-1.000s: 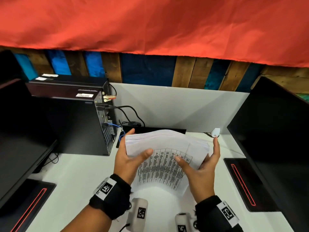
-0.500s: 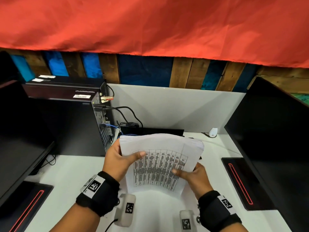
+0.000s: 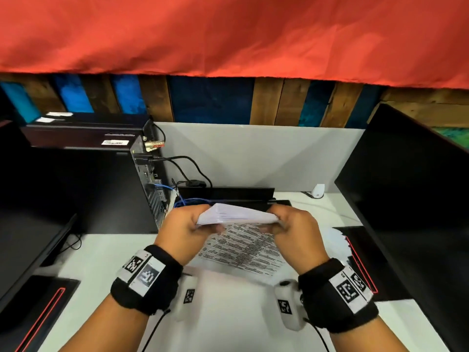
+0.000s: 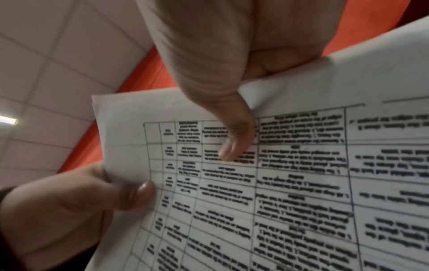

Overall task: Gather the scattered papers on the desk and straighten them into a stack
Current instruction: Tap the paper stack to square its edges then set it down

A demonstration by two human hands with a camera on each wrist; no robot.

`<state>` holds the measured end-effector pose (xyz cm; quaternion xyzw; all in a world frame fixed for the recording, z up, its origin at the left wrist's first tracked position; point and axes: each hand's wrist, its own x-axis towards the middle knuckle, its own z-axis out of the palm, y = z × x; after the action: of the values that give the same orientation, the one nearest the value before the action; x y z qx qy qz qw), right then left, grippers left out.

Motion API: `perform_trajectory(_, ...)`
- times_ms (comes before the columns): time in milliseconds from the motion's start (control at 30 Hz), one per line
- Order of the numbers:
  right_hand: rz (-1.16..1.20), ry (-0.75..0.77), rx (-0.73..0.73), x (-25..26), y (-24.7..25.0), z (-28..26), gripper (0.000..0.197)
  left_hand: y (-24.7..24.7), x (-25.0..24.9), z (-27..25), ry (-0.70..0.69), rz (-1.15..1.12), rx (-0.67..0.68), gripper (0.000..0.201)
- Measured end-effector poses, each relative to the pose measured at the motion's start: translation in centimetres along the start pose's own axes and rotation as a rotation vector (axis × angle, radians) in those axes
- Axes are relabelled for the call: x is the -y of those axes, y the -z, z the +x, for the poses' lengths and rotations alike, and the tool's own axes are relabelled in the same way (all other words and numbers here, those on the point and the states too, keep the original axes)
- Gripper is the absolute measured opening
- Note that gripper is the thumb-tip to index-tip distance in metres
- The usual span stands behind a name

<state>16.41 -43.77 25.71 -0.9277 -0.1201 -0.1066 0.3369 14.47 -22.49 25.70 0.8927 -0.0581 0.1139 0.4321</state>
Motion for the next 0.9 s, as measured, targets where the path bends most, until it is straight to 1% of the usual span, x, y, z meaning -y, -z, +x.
perform_trajectory(33,0.02,-0.027,0.018,-0.1,0.1,0.0,0.016,-0.3,0.3,-0.3,0.054,-0.102,-0.033,0.017)
perform_trajectory(67,0.028,-0.06,0.046,-0.3,0.2,0.0,0.011,-0.5,0.8,-0.5,0.099,-0.2,-0.06,0.027)
perform_trajectory(100,0.011,-0.094,0.082,-0.9,0.3,-0.1,0.016,-0.6,1.3,-0.7,0.147,-0.278,-0.075,0.033)
perform_trajectory(133,-0.023,-0.123,0.122,-1.5,0.5,-0.1,0.026,-0.6,1.8,-0.8,0.186,-0.327,-0.089,0.036)
perform_trajectory(200,-0.122,-0.207,0.174,-3.6,1.2,-0.1,0.042,-0.1,2.7,-1.1,0.249,-0.426,-0.104,0.037)
perform_trajectory(267,-0.136,-0.289,0.17,-5.9,2.0,-0.3,0.045,0.6,3.7,-1.2,0.295,-0.526,-0.127,0.035)
perform_trajectory(300,-0.072,-0.325,0.14,-7.1,2.4,-0.4,0.043,1.1,4.1,-1.3,0.31,-0.568,-0.139,0.034)
perform_trajectory(333,0.055,-0.369,0.095,-8.4,2.5,-0.5,0.041,1.5,4.5,-1.4,0.322,-0.602,-0.147,0.032)
perform_trajectory(367,0.238,-0.416,0.053,-9.3,2.6,-0.7,0.041,1.9,4.8,-1.5,0.333,-0.633,-0.157,0.031)
perform_trajectory(400,0.451,-0.464,0.027,-10.2,2.3,-1.0,0.047,2.1,5.2,-1.7,0.349,-0.663,-0.169,0.03)
perform_trajectory(433,0.672,-0.503,0.025,-10.9,1.6,-1.4,0.058,2.2,5.6,-1.8,0.37,-0.698,-0.181,0.029)
perform_trajectory(467,0.846,-0.551,0.053,-11.3,0.7,-1.8,0.069,2.1,6.0,-1.9,0.39,-0.725,-0.19,0.028)
perform_trajectory(500,0.959,-0.586,0.108,-11.4,-0.3,-2.3,0.074,1.8,6.4,-1.9,0.405,-0.741,-0.198,0.029)
perform_trajectory(533,1.007,-0.598,0.159,-11.0,-1.2,-2.8,0.071,1.5,6.8,-1.9,0.411,-0.75,-0.209,0.03)
perform_trajectory(567,1.015,-0.599,0.168,-10.4,-2.0,-3.1,0.062,1.1,7.0,-1.9,0.416,-0.763,-0.224,0.03)
perform_trajectory(600,1.004,-0.597,0.121,-10.0,-2.9,-3.3,0.053,0.6,7.3,-1.9,0.42,-0.773,-0.242,0.031)
perform_trajectory(700,0.895,-0.585,-0.188,-9.4,-5.0,-3.4,0.035,-0.9,8.0,-2.0,0.421,-0.735,-0.313,0.034)
perform_trajectory(733,0.864,-0.586,-0.26,-9.2,-5.6,-3.4,0.03,-1.3,8.2,-2.0,0.422,-0.719,-0.334,0.035)
perform_trajectory(800,0.856,-0.567,-0.338,-8.7,-6.6,-3.6,0.023,-2.2,8.4,-2.3,0.432,-0.711,-0.362,0.035)
perform_trajectory(900,0.851,-0.56,-0.332,-8.4,-7.5,-4.2,0.024,-3.2,8.9,-2.9,0.455,-0.695,-0.363,0.034)
